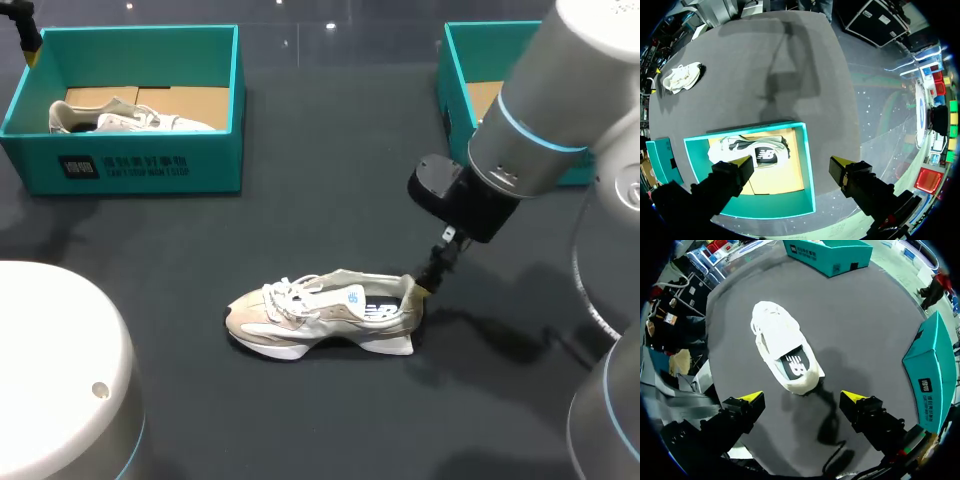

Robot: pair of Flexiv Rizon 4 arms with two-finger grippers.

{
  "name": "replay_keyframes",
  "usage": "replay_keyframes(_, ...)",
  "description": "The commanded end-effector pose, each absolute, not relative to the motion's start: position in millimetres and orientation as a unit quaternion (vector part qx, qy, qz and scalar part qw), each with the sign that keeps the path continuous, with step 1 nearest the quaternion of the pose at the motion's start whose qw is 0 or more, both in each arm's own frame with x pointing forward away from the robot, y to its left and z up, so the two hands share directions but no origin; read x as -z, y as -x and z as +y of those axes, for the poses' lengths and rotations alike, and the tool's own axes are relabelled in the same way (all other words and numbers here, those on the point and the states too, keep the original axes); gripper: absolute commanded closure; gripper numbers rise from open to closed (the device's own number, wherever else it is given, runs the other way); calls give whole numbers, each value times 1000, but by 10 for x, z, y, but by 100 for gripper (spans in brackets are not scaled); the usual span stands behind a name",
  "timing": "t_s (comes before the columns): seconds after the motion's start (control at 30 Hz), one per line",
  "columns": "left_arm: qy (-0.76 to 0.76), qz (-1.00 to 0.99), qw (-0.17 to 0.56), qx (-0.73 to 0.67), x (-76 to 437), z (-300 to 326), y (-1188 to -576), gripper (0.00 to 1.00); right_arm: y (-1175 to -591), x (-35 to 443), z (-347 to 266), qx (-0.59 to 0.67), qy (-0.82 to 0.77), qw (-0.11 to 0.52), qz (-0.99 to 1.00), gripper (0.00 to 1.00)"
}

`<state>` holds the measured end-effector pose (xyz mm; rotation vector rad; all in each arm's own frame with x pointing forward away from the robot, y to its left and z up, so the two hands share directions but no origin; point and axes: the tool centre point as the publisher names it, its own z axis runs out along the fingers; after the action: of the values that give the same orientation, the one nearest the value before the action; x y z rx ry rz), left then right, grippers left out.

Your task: Take the shoe out of the shoebox, open the shoe tongue, remove and reinsert the insole, then place the shoe into the shoebox

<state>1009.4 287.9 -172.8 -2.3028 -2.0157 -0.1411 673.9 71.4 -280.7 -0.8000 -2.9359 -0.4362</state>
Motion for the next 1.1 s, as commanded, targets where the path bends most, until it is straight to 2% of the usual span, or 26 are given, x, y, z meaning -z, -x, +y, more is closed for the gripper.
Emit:
replay_keyframes(0.03, 751, -657, 39, 47, 1723, 2884, -10085, 0, -6665, 2840, 572, 216, 89, 8, -972, 0)
replay_keyframes(0.3, 751, -657, 39, 47, 1723, 2884, -10085, 0, -6665, 2840, 572, 216, 89, 8, -972, 0)
replay_keyframes(0.33, 751, -657, 39, 47, 1723, 2884, -10085, 0, -6647, 2879, 512, 231, 74, -17, -970, 0)
replay_keyframes(0.43, 751, -657, 39, 47, 1723, 2884, -10085, 0, -6623, 2998, 356, 286, 56, -36, -956, 0)
replay_keyframes(0.83, 751, -657, 39, 47, 1723, 2884, -10085, 0, -6645, 3348, -23, 422, 15, -48, -905, 0)
replay_keyframes(1.1, 751, -657, 39, 47, 1723, 2884, -10085, 0, -6645, 3348, -23, 422, 15, -48, -905, 0)
